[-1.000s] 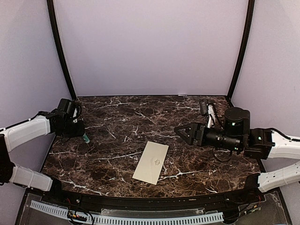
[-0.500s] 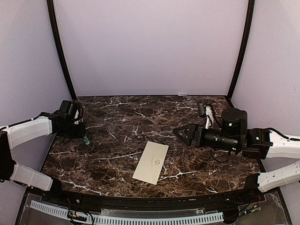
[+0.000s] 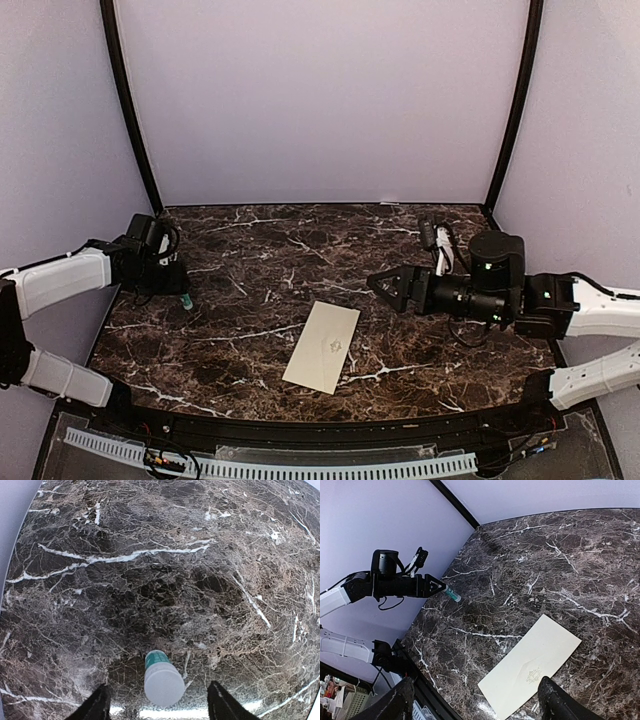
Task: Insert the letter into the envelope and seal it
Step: Place the solid glue at the center of the board, then reset both arms
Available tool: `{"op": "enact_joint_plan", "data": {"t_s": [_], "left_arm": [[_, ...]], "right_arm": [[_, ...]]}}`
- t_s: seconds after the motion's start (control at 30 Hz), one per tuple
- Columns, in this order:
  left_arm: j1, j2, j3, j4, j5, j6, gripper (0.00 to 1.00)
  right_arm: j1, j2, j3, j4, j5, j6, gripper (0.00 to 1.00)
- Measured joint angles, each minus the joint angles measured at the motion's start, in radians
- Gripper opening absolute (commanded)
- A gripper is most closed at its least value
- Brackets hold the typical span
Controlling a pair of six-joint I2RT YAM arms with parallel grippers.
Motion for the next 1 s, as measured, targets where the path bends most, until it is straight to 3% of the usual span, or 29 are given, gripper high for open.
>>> {"op": "enact_joint_plan", "data": {"t_s": [0.23,0.47,0.57,0.8,1.0], "left_arm": [[0.0,-0.073,0.0,0.013,0.037,0.002,0.79],[0.035,-0.077,0.017,0.069,0.118,0.001,0.8],[0.1,-0.049,0.029,0.121,0.182,-0.004,0.8],[0.341,-0.017,0.024,0.28,0.312,-0.043,0.81],[0.479,-0.096,-0.132,0.505,0.289,-0.067,0.82]], "right_arm": [[0.0,0.033,0.032,-0.026,0.001,-0.021,0.98],[-0.058,0.082,0.1,-0.089,-0.01,-0.087,0.99],[-0.176,0.096,0.102,-0.106,-0.05,-0.117,0.99],[-0.58,0.121,0.051,-0.096,-0.212,-0.208,0.99],[-0.962,0.115,-0.064,-0.043,-0.324,-0.285,0.99]]}}
